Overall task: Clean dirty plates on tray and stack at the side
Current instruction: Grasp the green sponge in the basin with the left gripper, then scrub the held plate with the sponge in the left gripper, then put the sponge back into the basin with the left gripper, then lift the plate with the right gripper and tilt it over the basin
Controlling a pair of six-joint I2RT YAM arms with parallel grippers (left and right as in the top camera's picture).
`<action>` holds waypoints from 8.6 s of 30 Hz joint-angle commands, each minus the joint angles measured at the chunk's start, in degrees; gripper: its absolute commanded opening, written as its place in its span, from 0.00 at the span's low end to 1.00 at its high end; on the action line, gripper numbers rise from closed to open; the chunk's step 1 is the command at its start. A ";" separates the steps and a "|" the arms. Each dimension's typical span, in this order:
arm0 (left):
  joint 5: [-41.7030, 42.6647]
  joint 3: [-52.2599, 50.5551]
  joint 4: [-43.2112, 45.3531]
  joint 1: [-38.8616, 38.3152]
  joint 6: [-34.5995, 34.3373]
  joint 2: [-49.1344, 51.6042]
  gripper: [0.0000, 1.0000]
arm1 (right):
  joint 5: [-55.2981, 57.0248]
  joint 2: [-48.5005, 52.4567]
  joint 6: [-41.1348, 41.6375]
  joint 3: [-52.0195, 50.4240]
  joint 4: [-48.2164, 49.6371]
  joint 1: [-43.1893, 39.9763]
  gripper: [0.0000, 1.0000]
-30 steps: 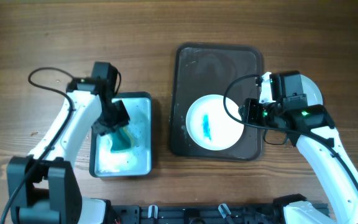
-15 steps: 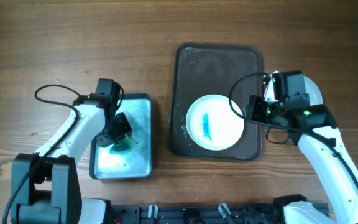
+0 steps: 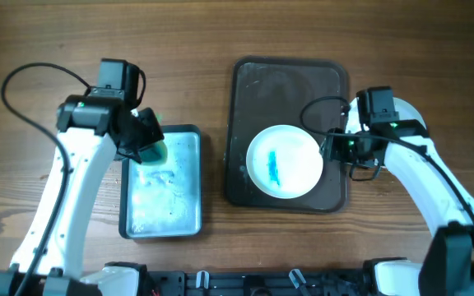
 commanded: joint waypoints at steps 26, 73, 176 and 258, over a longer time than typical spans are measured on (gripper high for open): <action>15.13 0.68 34.49 -30.99 -5.92 21.68 0.04 | -7.93 14.27 -3.98 -1.90 9.05 -0.11 0.04; 12.96 2.05 25.59 -34.12 -7.91 35.93 0.04 | -8.00 14.27 -3.96 -1.90 7.56 -0.11 0.04; 11.28 -0.66 14.43 -21.00 11.61 8.04 0.33 | -8.20 14.27 -2.71 -1.90 7.76 -0.11 0.04; 1.77 -5.64 8.98 16.68 -3.43 -35.32 1.00 | 41.20 6.88 5.44 24.26 6.60 49.18 0.04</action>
